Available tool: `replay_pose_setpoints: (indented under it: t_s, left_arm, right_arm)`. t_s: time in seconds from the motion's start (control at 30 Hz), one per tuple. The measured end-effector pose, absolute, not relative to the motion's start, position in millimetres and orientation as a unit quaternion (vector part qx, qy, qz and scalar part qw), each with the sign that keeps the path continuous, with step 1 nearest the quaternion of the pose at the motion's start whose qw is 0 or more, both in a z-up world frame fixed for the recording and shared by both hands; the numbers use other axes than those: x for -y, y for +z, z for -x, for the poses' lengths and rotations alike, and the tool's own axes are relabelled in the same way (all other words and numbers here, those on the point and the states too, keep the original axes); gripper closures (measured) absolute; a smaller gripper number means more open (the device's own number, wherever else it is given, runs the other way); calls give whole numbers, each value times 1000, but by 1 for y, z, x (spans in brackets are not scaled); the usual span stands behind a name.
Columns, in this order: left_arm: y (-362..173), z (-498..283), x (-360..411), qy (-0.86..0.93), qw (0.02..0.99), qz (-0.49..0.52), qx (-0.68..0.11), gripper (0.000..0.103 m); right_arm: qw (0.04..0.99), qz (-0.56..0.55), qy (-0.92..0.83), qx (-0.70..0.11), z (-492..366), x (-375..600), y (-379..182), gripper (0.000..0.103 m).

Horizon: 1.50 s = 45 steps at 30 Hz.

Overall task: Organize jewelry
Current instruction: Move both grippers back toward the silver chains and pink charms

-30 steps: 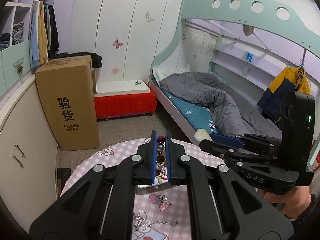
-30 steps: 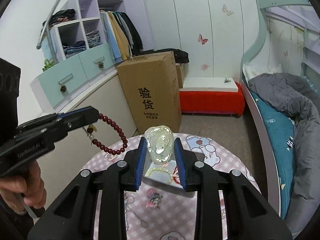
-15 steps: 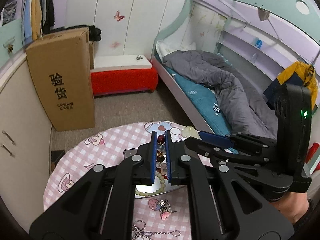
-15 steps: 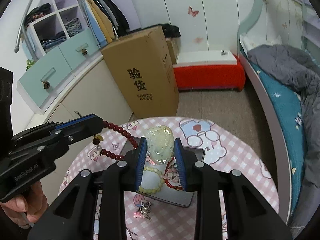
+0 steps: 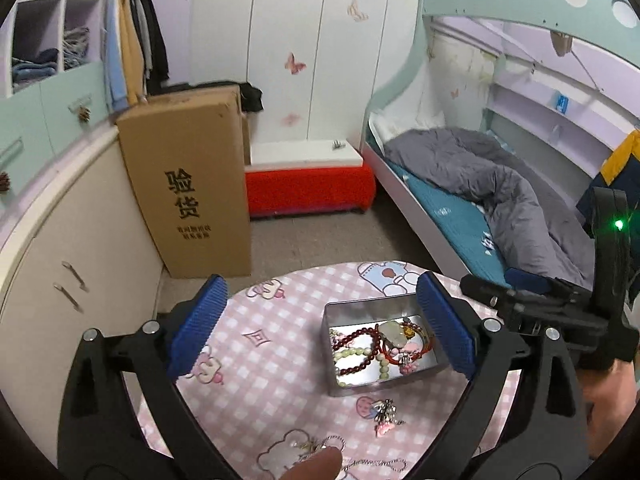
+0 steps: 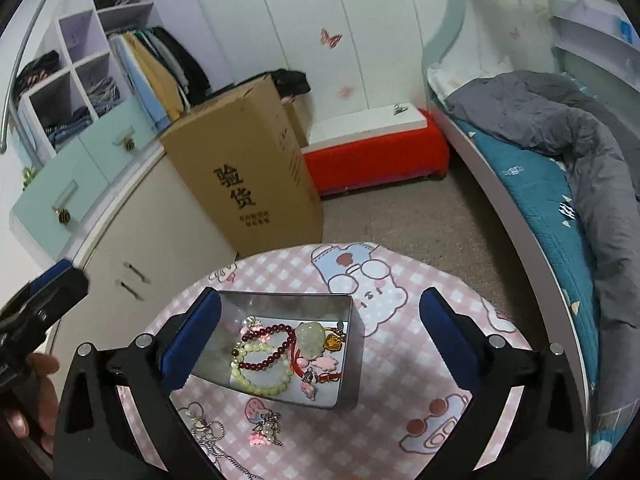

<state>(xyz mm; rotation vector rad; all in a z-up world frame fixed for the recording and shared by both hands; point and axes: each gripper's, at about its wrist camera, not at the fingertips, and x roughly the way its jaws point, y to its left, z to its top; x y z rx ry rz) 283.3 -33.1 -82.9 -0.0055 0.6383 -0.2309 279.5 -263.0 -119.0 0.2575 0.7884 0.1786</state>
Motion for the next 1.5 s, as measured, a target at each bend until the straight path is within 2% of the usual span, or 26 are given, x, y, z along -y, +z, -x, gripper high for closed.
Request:
replay_pose_setpoints:
  t_s: [0.37,0.7,1.13,1.5]
  left_arm:
    - [-50,-211,-2,-95,964,31,-247,9]
    - [-53,-169,-21,-86,969,38,-229,9]
    - [-107,-132,-38,-80,957,38,-278,9]
    - [-194,-157,-10,-90,922,0,-377,9]
  right_arm:
    - [937,-114,88,-318,-223,263,-67,7]
    - [954,-87,95,-271,-164,257,-39,7]
    - [945,-76,97,-305,-110,246,-87,7]
    - [920,-92,101,-367,-106,240,-136,7]
